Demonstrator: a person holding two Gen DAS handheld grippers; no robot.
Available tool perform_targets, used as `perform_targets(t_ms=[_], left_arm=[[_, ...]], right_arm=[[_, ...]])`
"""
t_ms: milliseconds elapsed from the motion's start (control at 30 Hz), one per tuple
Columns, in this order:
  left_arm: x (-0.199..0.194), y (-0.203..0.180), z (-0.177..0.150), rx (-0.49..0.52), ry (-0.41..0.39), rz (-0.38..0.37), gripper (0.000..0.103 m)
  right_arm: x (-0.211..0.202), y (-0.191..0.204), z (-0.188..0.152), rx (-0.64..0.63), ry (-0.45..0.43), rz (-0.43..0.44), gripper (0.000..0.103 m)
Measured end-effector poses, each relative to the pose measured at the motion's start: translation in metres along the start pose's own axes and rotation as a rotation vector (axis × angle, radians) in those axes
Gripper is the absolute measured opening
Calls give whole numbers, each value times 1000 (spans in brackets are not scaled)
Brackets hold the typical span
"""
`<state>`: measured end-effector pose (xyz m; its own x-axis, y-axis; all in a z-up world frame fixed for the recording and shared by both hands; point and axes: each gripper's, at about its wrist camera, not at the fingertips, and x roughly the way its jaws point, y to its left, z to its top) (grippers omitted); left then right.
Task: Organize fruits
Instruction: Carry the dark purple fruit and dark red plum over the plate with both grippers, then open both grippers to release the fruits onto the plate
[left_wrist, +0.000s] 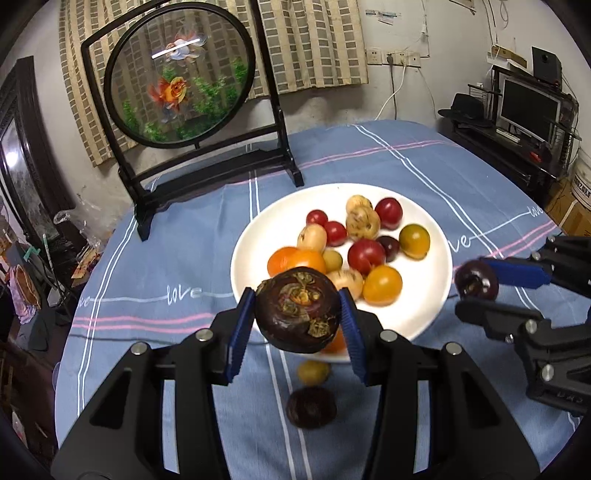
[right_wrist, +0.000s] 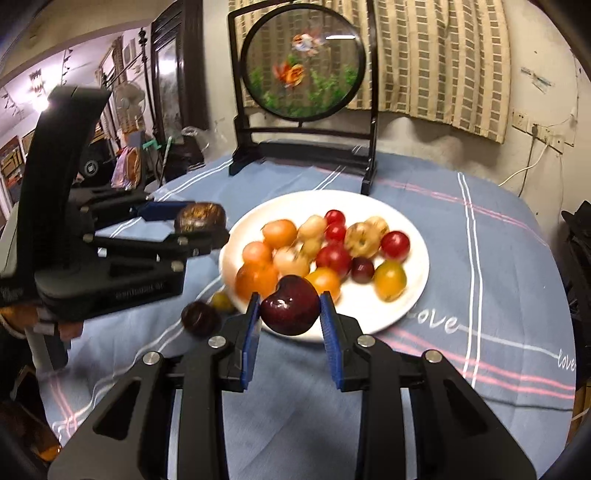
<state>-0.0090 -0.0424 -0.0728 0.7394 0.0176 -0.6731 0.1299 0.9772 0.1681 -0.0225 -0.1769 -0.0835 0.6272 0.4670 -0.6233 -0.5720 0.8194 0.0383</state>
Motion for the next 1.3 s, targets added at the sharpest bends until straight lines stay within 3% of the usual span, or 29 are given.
perform_targets(t_ms=[1300], left_arm=[[72,6,43,13,22,68,46]], right_arm=[[67,-35,63,19,-4,-41,32]])
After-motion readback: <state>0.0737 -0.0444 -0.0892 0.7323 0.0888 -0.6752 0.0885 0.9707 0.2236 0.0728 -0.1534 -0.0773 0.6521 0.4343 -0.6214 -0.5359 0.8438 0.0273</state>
